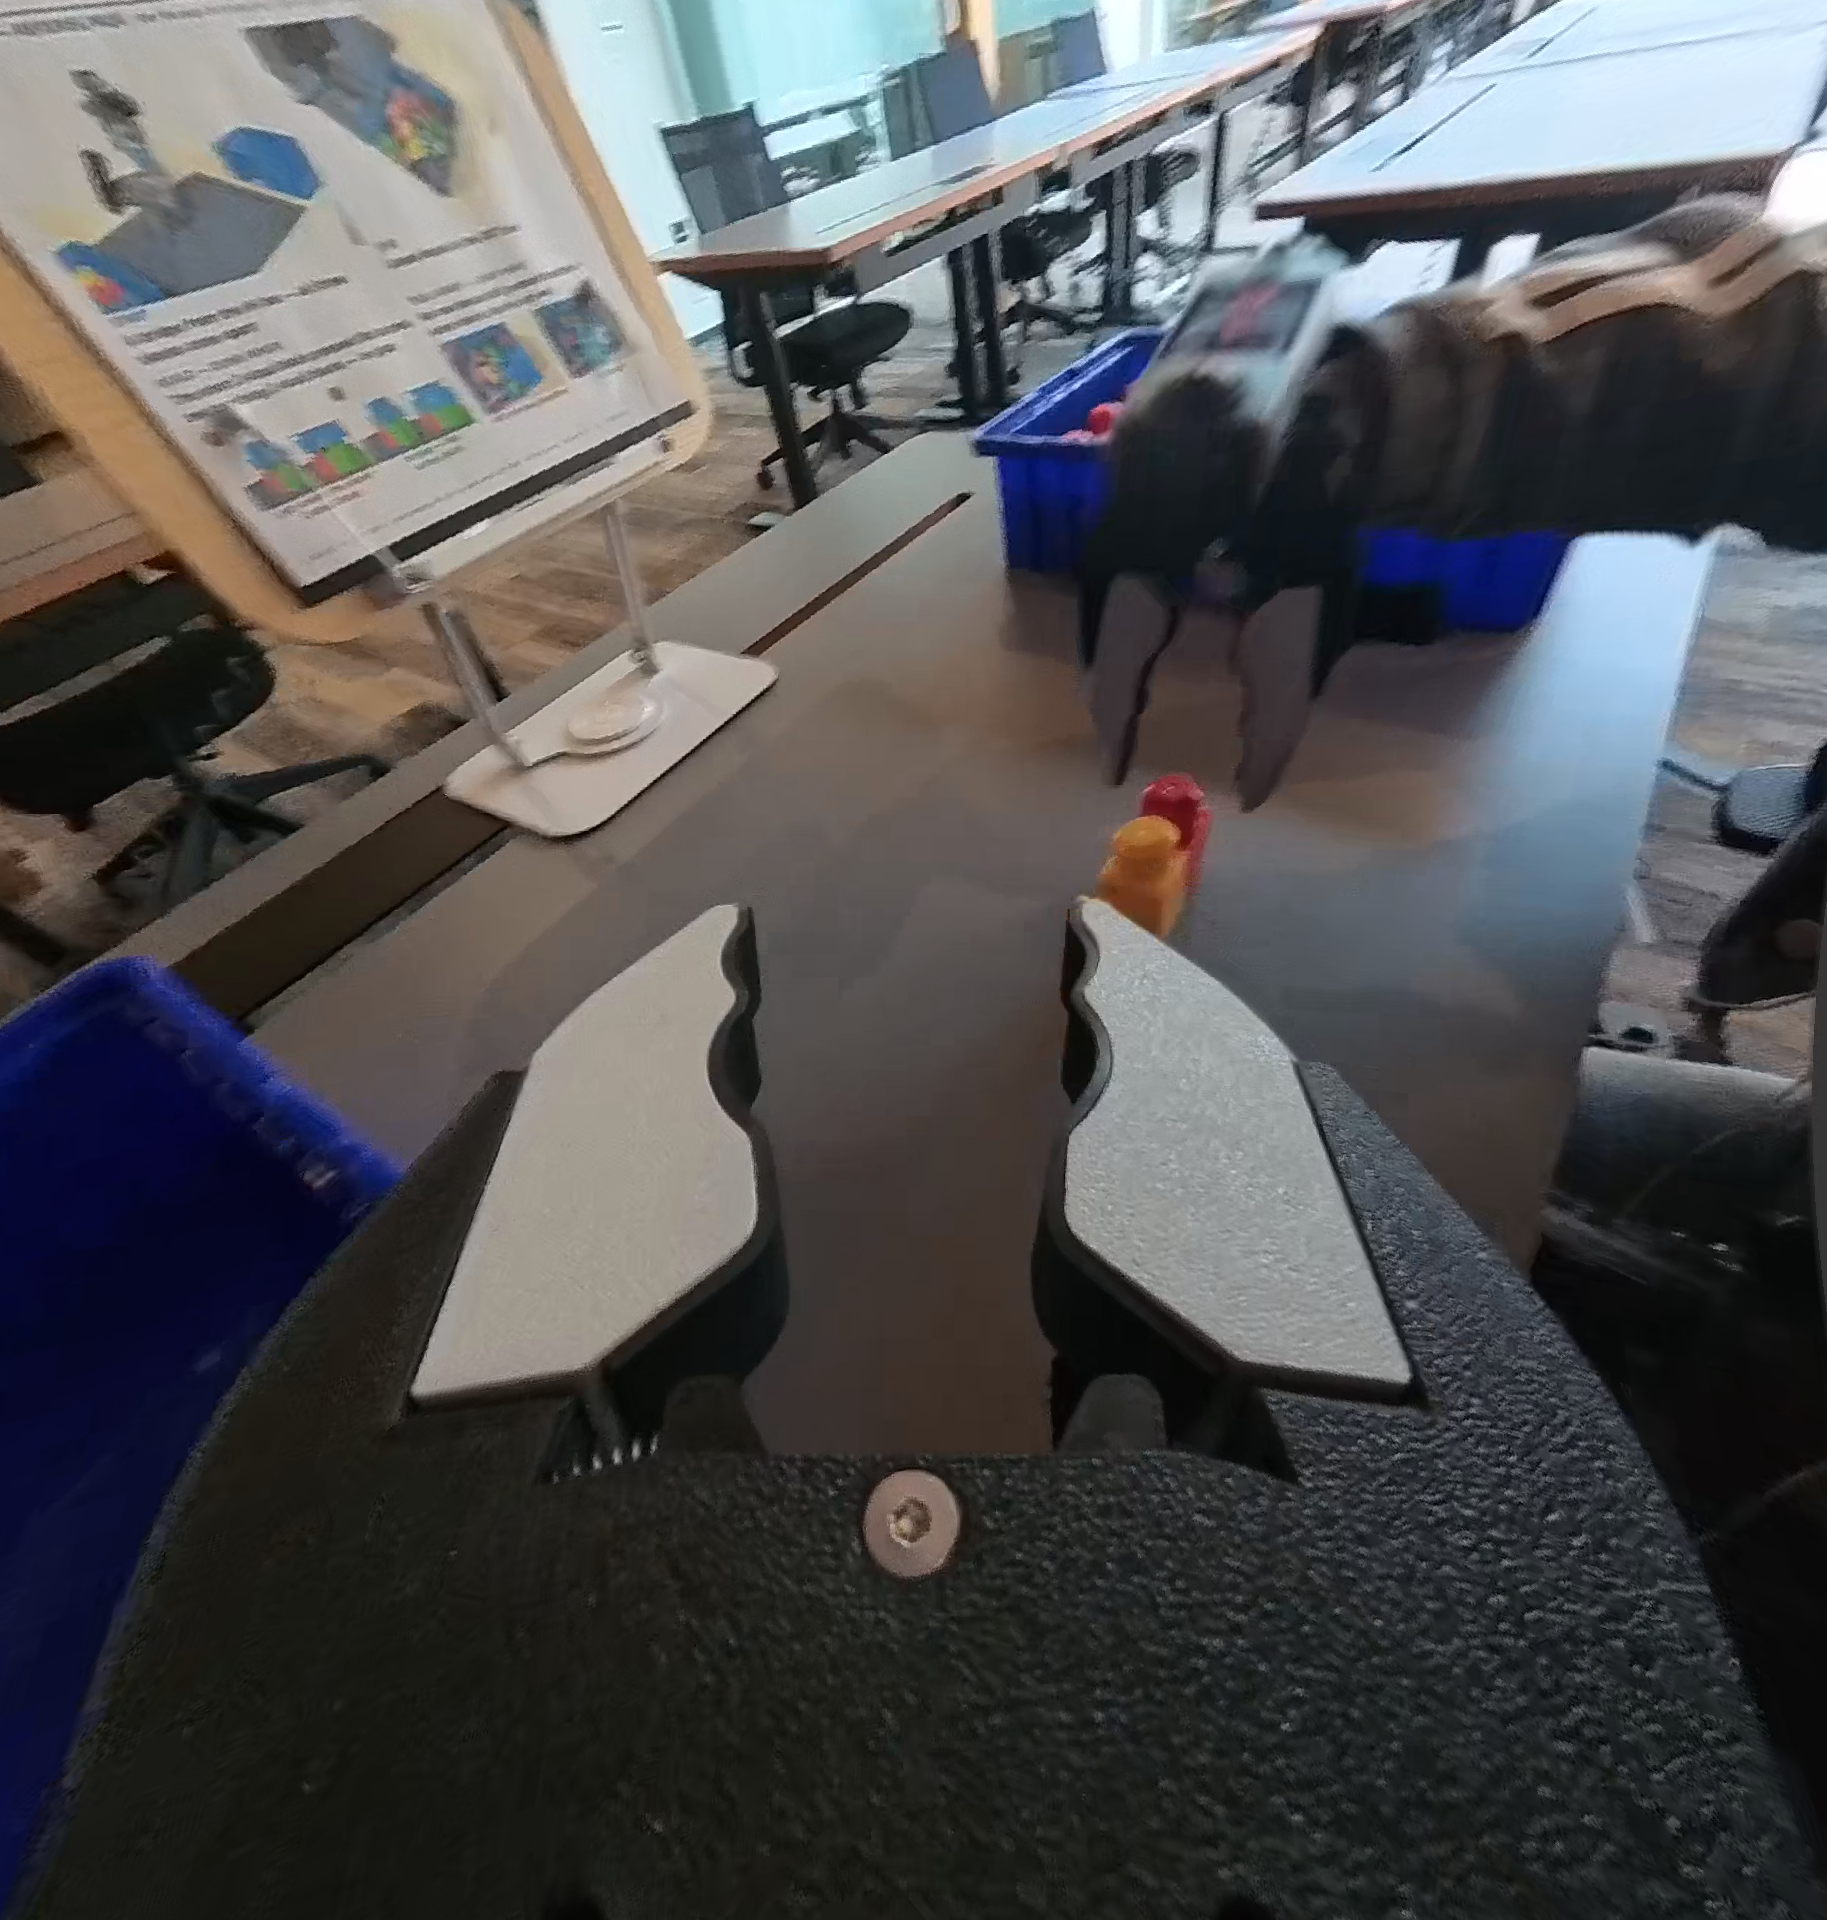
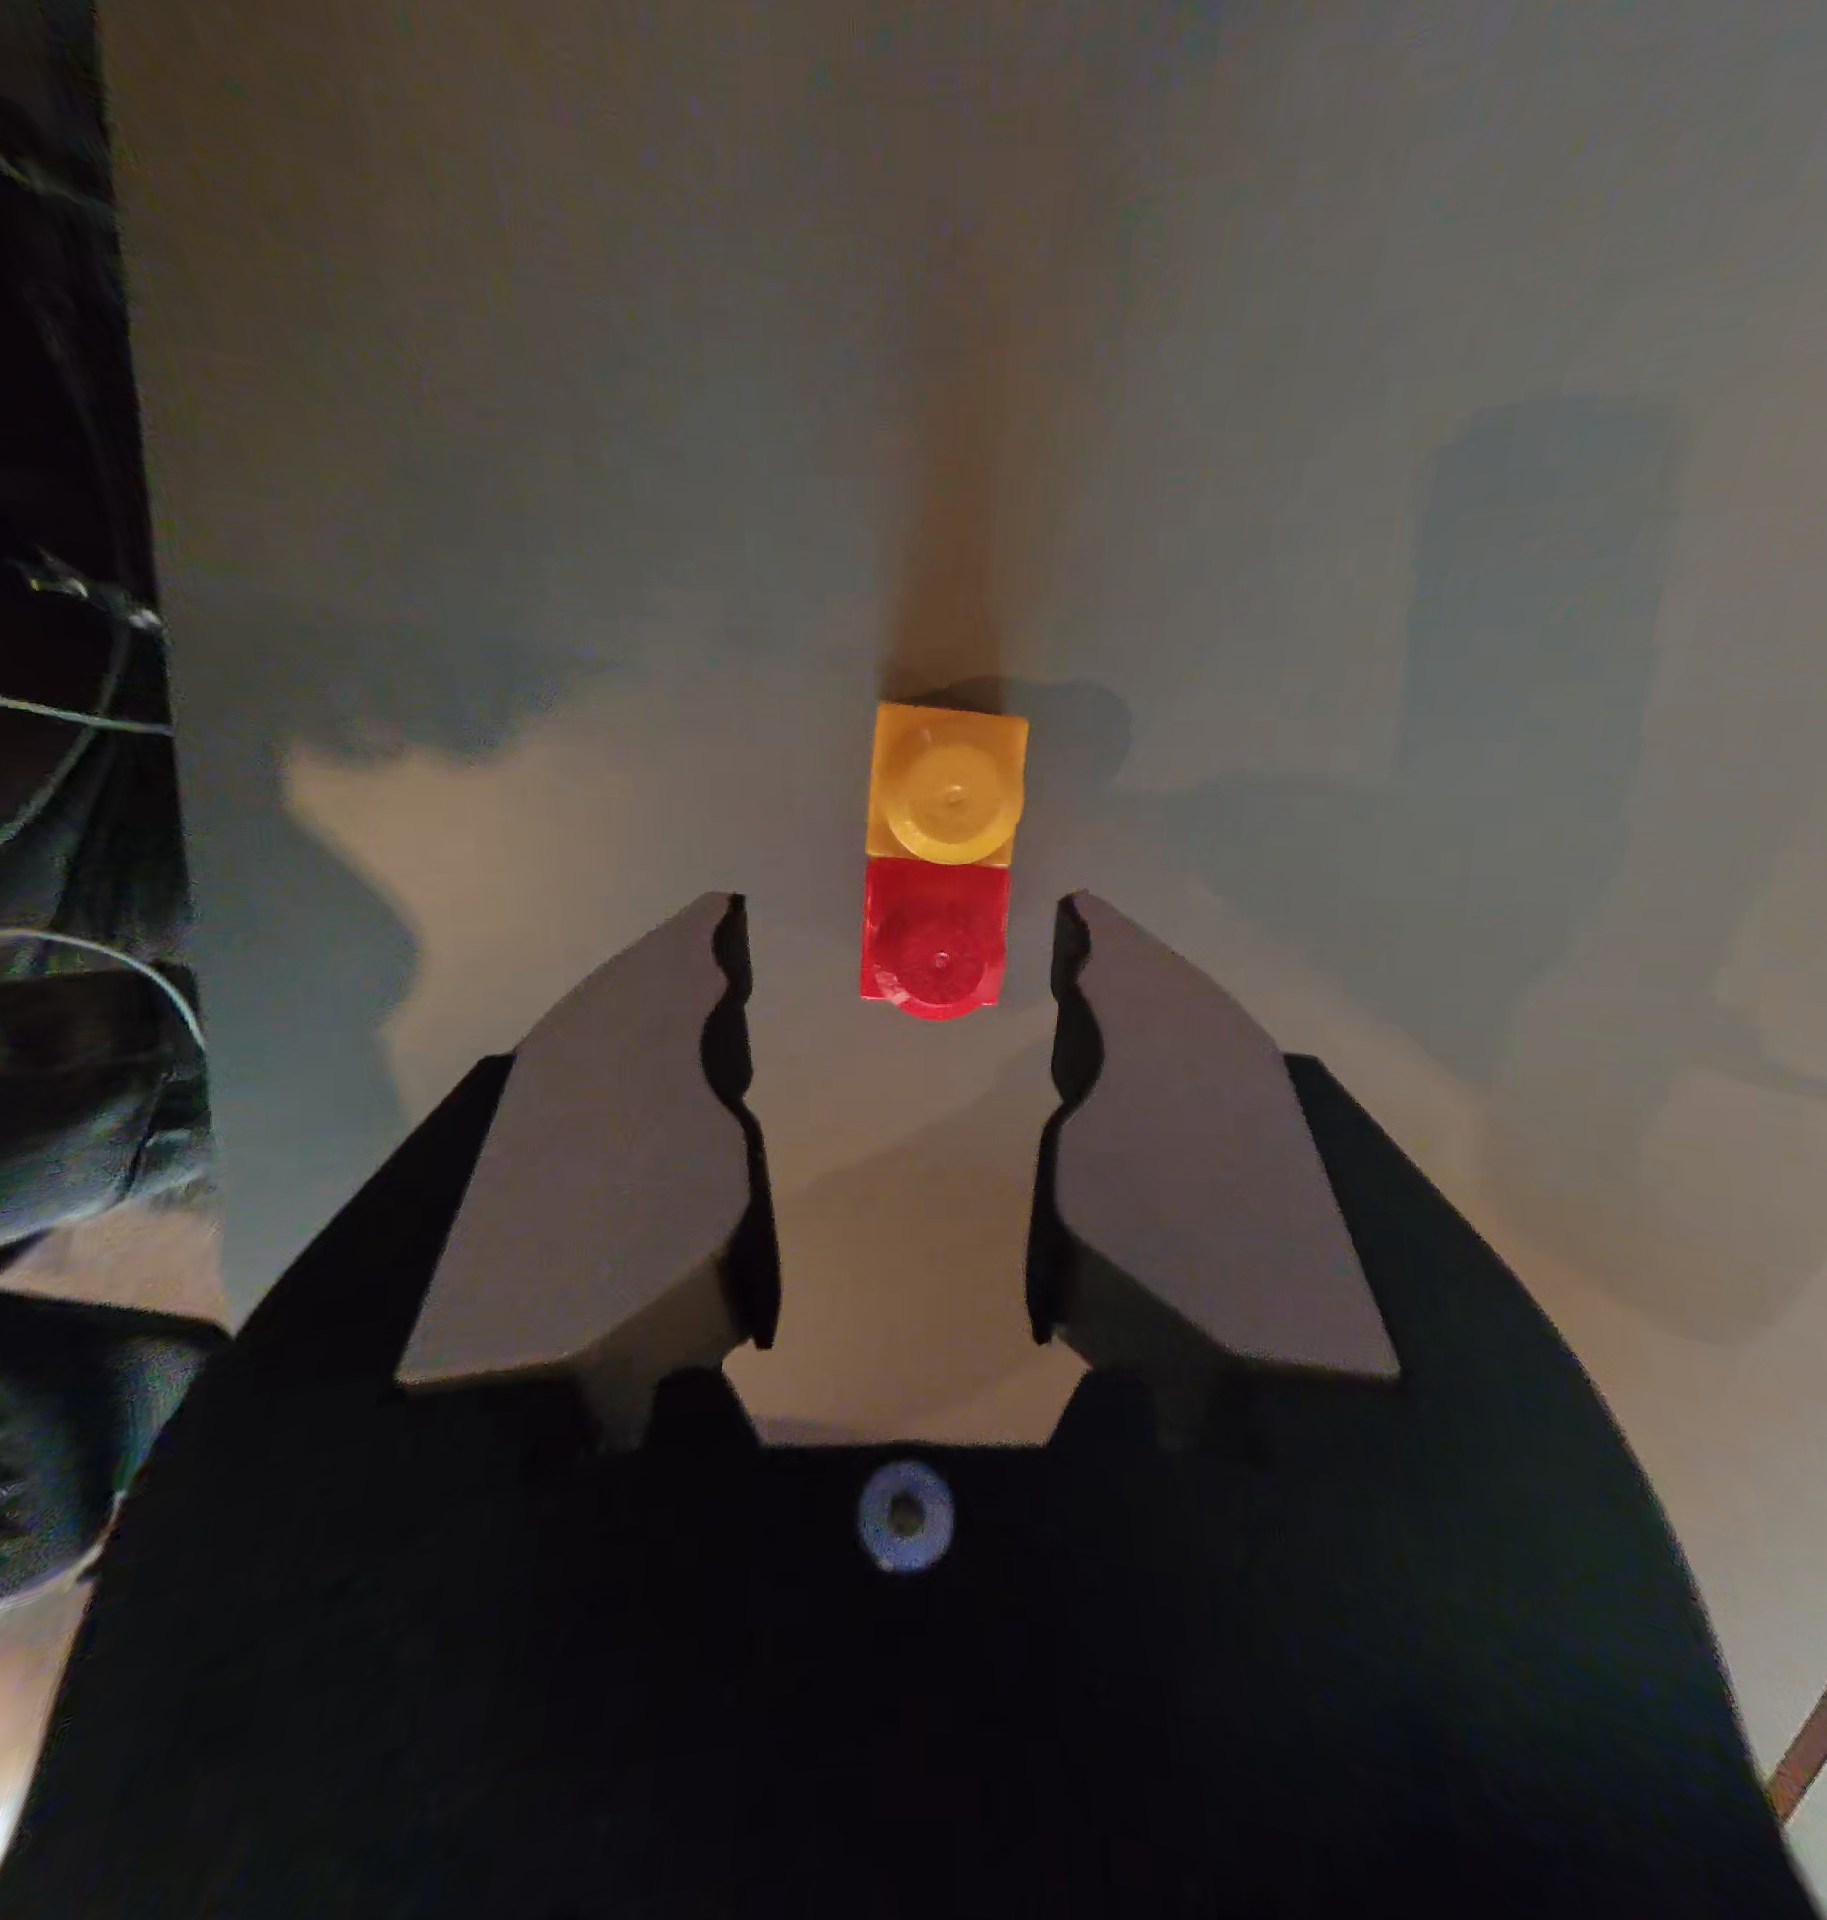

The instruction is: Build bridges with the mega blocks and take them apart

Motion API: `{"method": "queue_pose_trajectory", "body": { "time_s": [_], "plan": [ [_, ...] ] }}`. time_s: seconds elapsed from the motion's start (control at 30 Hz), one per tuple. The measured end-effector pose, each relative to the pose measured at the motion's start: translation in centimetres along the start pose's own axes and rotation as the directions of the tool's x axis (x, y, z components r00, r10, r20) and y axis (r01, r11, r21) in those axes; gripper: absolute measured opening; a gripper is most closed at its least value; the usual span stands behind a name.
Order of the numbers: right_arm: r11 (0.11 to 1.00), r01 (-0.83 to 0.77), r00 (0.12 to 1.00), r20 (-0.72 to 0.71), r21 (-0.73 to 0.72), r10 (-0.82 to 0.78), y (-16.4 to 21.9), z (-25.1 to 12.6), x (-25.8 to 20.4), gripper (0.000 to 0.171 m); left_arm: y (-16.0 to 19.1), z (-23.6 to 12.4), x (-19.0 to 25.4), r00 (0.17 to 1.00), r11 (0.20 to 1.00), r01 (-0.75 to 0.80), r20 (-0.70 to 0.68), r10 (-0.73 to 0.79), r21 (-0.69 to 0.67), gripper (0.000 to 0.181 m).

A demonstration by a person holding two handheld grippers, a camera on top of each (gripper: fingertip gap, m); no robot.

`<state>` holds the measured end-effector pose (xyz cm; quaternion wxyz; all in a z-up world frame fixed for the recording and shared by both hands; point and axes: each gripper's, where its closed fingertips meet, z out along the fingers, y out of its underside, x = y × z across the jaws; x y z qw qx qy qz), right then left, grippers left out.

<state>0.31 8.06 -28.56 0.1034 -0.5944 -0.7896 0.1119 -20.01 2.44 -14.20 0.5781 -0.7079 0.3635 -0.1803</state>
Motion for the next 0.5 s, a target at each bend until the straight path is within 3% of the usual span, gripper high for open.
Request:
{"method": "queue_pose_trajectory", "body": {
  "time_s": [0.17,0.27,0.37,0.5],
  "plan": [
    [0.976,-0.024,0.987,-0.148,0.215,0.057,-1.7,-5.0,-1.6,0.061,1.1,-6.1,-5.3,0.982,0.995,-0.002,0.188,0.021,-0.1,0.055],
    [0.935,-0.019,0.974,-0.203,0.355,0.097,-1.9,-8.1,-3.7,0.061,3.3,-9.6,-9.0,0.975,0.967,0.003,0.216,0.054,-0.253,0.054],
    [0.892,-0.041,0.952,-0.254,0.449,0.171,-1.1,-10.4,-5.3,0.059,6.9,-12.4,-12.7,0.968,0.867,-0.014,0.211,0.136,-0.498,0.049],
    [0.844,-0.077,0.907,-0.314,0.531,0.281,0.6,-12.2,-6.7,0.057,12.3,-14.4,-15.6,0.985,0.657,0.086,0.163,0.056,-0.749,0.041]
  ]
}}
